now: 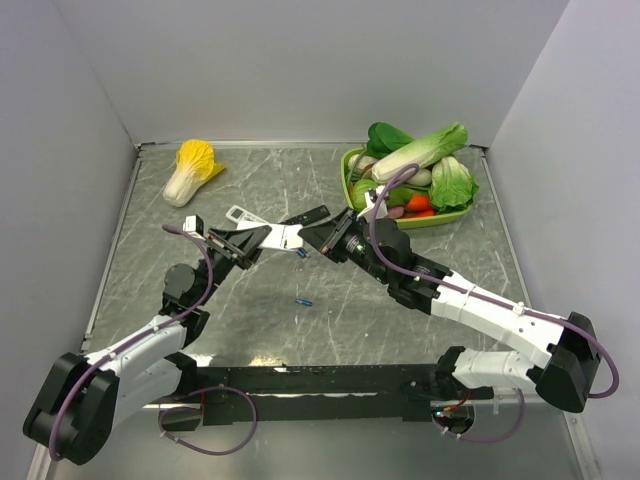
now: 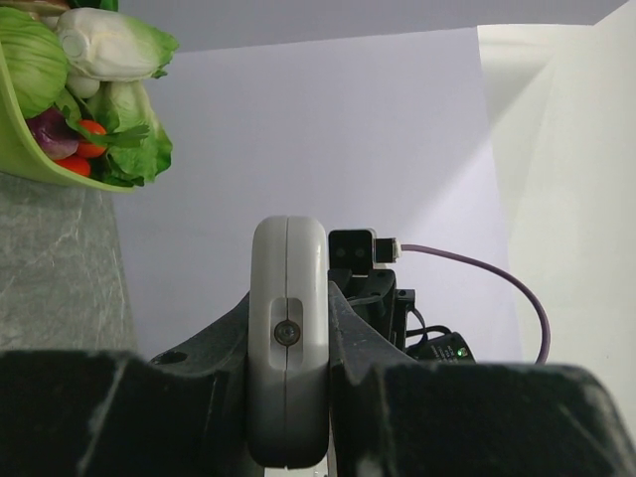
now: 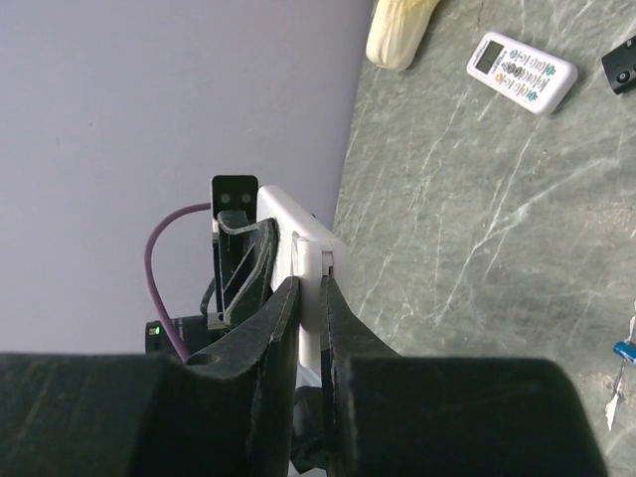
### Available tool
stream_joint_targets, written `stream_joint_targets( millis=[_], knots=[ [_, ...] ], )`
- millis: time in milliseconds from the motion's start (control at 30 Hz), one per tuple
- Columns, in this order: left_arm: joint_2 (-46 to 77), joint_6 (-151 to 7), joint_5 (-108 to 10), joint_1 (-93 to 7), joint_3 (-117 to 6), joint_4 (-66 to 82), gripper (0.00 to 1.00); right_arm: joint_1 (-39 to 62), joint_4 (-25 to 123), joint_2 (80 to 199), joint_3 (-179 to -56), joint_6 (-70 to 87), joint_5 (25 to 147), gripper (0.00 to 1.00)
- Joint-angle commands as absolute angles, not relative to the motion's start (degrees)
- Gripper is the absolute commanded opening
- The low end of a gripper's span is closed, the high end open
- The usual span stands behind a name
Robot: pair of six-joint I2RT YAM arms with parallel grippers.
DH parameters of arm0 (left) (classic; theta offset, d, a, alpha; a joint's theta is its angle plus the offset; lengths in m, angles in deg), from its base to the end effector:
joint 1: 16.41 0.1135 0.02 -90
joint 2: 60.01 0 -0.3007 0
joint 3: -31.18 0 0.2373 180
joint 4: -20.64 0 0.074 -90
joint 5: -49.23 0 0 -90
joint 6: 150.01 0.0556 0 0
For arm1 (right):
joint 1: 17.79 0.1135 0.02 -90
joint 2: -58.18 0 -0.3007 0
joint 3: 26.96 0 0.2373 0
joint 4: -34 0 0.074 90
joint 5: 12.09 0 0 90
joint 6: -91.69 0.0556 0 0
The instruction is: Load the batteries into the remote control
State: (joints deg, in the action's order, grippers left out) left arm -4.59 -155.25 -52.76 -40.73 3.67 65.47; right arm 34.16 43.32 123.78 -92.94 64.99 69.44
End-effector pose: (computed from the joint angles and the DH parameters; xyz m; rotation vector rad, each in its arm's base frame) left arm 0.1610 -0.0854 0.2874 -0.7133 1.3764 -1.8709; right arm 0.1670 0.2001 0.3689 0.3112 1.9011 1.3120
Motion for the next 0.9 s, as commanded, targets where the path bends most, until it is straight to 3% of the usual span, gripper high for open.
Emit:
stream_joint_targets(
  millis=[0,267,767,867],
  knots=[
    [-5.34,-157.39,-52.10,-41.55,2.30,77.36,0.15,34.33,50.31,124.18,-93.11,66.19,66.13,0.00],
    [-5.34,-157.74,-50.61,-42.25,2.39,79.20,0.15,36.09,50.84,124.54,-92.93,67.42,66.05,0.00],
    [-5.69,-156.78,-50.26,-42.60,2.47,79.56,0.16,36.27,55.85,124.98,-93.72,71.65,65.34,0.24],
    [-5.78,-156.86,-50.00,-42.60,2.73,79.73,0.16,36.44,56.20,124.63,-93.90,71.30,64.64,0.24]
  ],
)
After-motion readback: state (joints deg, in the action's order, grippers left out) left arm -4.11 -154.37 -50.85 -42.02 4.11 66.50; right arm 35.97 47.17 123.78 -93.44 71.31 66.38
